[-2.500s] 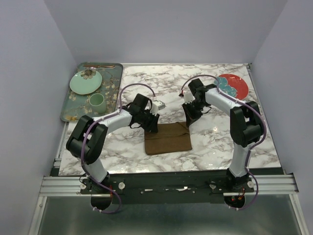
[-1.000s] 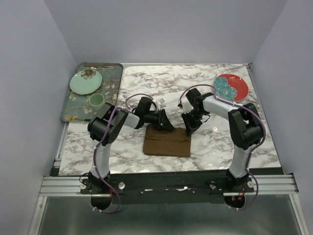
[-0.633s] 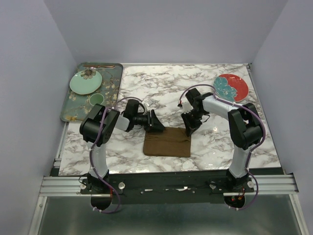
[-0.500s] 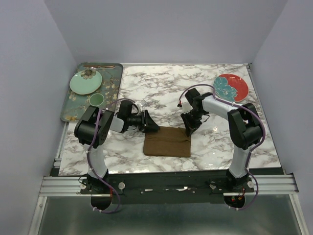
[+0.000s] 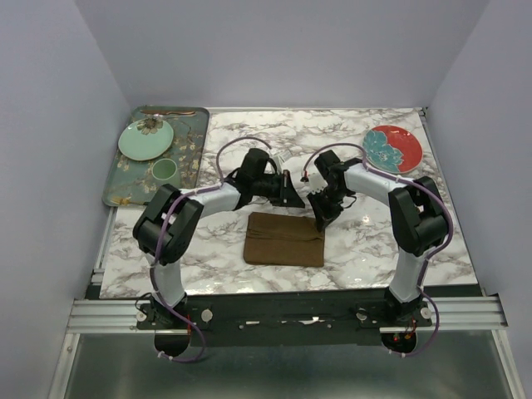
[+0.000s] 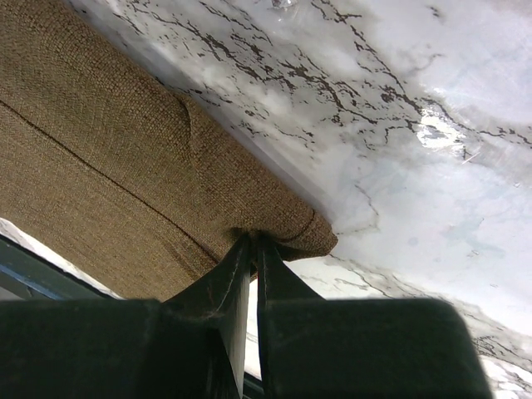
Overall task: Fold the napkin into a case and place the utensils inside
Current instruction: Fold the lower triangle-folded napkin at the center of the board.
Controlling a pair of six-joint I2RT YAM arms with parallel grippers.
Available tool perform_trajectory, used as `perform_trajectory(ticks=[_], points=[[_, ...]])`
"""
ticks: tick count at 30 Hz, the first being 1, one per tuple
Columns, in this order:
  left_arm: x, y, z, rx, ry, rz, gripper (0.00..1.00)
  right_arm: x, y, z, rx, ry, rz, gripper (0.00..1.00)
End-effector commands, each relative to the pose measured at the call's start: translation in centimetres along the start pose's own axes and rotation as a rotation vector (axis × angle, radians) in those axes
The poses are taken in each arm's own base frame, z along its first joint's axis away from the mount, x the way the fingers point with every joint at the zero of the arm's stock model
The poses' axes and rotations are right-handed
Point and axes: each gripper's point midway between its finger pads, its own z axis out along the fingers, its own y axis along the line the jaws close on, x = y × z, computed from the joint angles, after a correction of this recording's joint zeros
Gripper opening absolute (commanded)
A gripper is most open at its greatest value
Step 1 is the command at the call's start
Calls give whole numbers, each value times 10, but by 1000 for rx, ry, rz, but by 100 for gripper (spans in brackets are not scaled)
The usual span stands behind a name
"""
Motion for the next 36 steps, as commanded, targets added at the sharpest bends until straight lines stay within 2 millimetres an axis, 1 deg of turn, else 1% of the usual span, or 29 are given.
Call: perform_trajectory(ticks=[1, 4, 6, 12, 18, 21, 23, 24, 26, 27, 29, 32, 36], points=[[38, 34, 25, -134, 95, -100, 0, -3, -12, 1, 66, -32, -47, 16], [46, 36, 32, -135, 110, -110, 0, -4, -11, -1, 60, -36, -53, 16], [47, 33, 36, -129, 117, -116, 0, -5, -10, -2, 60, -43, -68, 16], [42, 34, 45, -134, 80, -139, 1, -4, -12, -3, 64, -46, -82, 17], [42, 40, 56, -149, 54, -196, 0, -4, -11, -3, 65, -46, -76, 17], [44, 50, 60, -184, 40, -233, 0, -4, -9, -5, 62, -53, -71, 16], [48, 60, 62, -213, 36, -258, 0, -6, -8, -8, 60, -66, -63, 16], [54, 69, 59, -236, 38, -285, 0, -6, -8, -10, 62, -67, -61, 15], [59, 80, 58, -264, 29, -312, 0, -8, -6, -13, 61, -75, -52, 14], [65, 86, 55, -278, 30, -332, 0, -5, -4, -15, 57, -65, -46, 14], [70, 94, 54, -299, 30, -346, 0, -4, 2, -21, 33, -68, -37, 13], [75, 100, 53, -317, 30, -354, 0, 4, 11, -21, -7, -54, -6, 13], [74, 104, 51, -330, 27, -357, 0, 21, 13, -9, -32, 14, 42, 12]])
